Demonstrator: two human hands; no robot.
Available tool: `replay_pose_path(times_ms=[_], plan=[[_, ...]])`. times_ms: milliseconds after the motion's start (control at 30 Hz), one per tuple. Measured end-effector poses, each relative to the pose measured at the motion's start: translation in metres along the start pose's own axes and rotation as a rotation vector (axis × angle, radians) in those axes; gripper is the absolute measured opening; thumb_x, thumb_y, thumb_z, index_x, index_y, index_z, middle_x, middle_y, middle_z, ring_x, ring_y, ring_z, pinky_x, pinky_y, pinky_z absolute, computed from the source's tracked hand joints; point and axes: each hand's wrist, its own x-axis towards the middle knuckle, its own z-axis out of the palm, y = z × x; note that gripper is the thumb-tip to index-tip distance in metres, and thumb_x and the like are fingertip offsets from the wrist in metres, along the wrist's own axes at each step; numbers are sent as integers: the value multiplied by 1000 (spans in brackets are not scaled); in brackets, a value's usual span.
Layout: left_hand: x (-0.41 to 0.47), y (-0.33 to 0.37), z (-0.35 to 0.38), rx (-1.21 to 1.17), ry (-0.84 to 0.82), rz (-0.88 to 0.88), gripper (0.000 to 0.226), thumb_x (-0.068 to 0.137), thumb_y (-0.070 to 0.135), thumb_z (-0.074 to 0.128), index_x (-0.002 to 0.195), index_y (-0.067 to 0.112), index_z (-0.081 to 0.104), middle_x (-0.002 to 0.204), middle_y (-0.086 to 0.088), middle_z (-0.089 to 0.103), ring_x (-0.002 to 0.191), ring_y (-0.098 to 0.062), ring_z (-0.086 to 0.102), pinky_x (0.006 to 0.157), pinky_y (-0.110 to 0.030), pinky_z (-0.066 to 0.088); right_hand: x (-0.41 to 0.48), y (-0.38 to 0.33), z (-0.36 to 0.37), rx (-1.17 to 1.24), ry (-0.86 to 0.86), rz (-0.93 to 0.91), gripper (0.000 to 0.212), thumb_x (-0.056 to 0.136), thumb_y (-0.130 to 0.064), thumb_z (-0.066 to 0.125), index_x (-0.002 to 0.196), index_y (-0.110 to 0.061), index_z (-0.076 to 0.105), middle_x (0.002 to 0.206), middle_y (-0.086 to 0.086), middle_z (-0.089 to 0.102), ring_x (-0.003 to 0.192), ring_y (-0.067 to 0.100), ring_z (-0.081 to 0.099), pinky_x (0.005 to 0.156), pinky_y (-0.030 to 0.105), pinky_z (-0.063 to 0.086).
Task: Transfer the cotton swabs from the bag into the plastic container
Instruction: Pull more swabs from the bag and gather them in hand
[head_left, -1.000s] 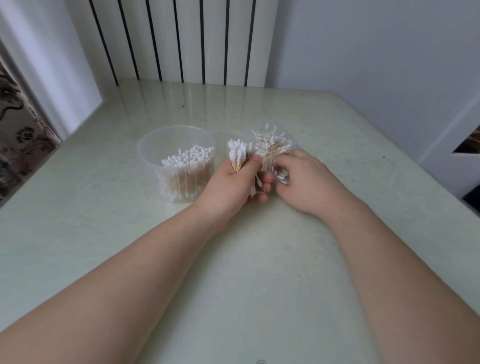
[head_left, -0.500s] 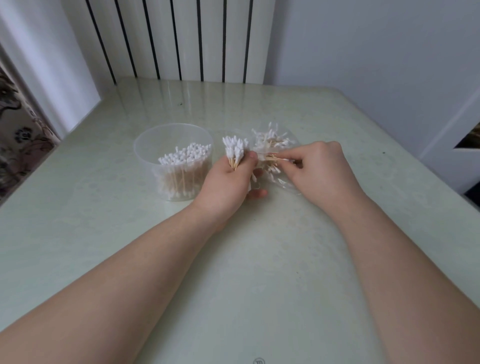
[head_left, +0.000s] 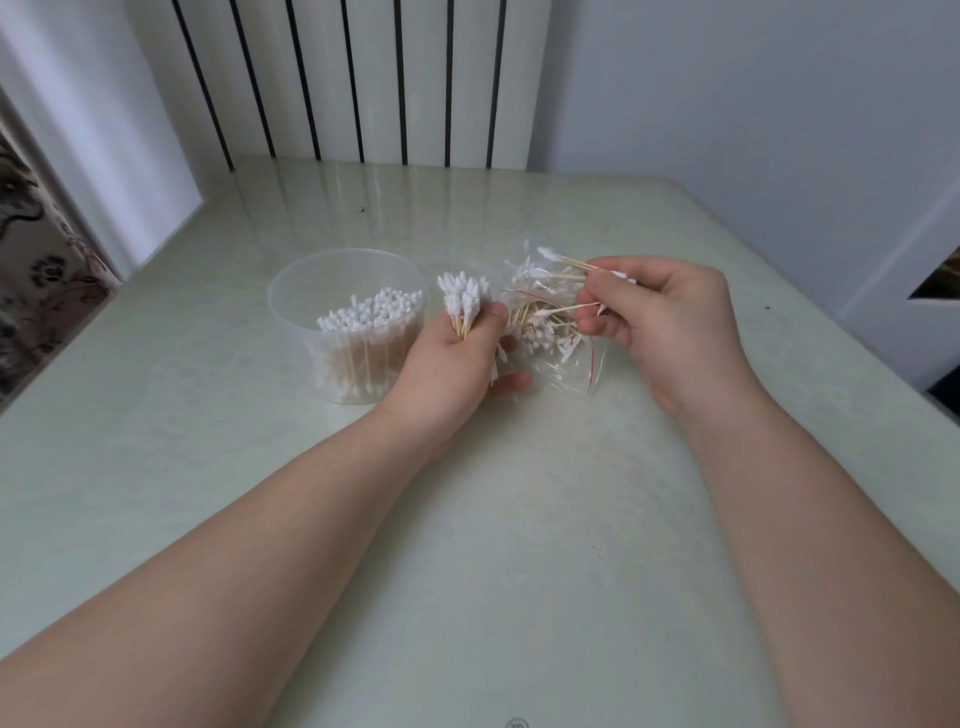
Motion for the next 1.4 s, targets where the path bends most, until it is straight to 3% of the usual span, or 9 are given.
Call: replay_pose_path(times_ms=[133,200,333,533,700,900,1033,1200,1400], plan=[[0,-1,-1,29,-39,13,21,104,26,54,97,12,69,108,-17,71,104,-33,69,84,-52,61,-5,-2,4,203,-102,159,6,89,5,66,92,3,70,68,11,69,58,18,65,60,22,56],[-2,-1,-2,73,-56,47,23,103,26,54,96,13,72,98,-15,74,94,-32,71,87,-57,59,-6,-1,6,249,-130,213,5,90,5,65,92,4,69,69,12,69,59,18,65,60,21,57],[-2,-2,-5,150,-57,115,20,102,12,58,82,12,64,72,-9,62,71,-24,57,68,-39,49,-6,3,8,194,-111,223,6,90,5,66,92,2,71,72,13,69,59,20,65,61,22,57],[-2,-3,-6,53,-56,91,23,93,-5,65,85,15,55,74,-5,59,71,-21,56,65,-27,50,-3,10,7,-22,-57,157,11,86,4,70,86,-6,74,76,13,72,64,19,68,65,25,58],[-1,-3,-6,-19,-36,83,24,94,-9,61,89,13,52,85,-13,55,75,-23,55,70,-30,51,-1,13,6,-54,-84,160,15,84,4,73,95,-4,76,88,16,76,71,22,71,74,29,61],[-2,0,-7,-67,-70,80,24,96,-9,59,89,13,51,85,-13,54,78,-23,54,76,-35,49,-7,9,7,101,-215,203,20,84,8,71,103,2,74,100,16,76,96,26,74,83,30,60],[-3,0,-6,-44,-76,68,27,96,-10,57,88,15,52,82,-8,57,78,-23,55,74,-35,50,-7,8,8,68,-202,186,23,83,9,72,104,2,74,100,17,76,94,27,75,82,30,60],[-2,-1,-5,-31,-90,37,24,96,-4,61,86,16,53,88,-9,63,85,-24,62,75,-40,54,-5,4,3,50,-176,188,18,81,9,73,92,-5,76,93,16,77,86,28,75,80,30,61],[-2,2,-8,-65,-132,6,25,94,-6,64,89,13,49,76,-13,67,70,-21,67,63,-29,56,-5,5,5,72,-144,174,22,81,7,75,101,-2,75,95,19,76,87,30,75,81,31,61]])
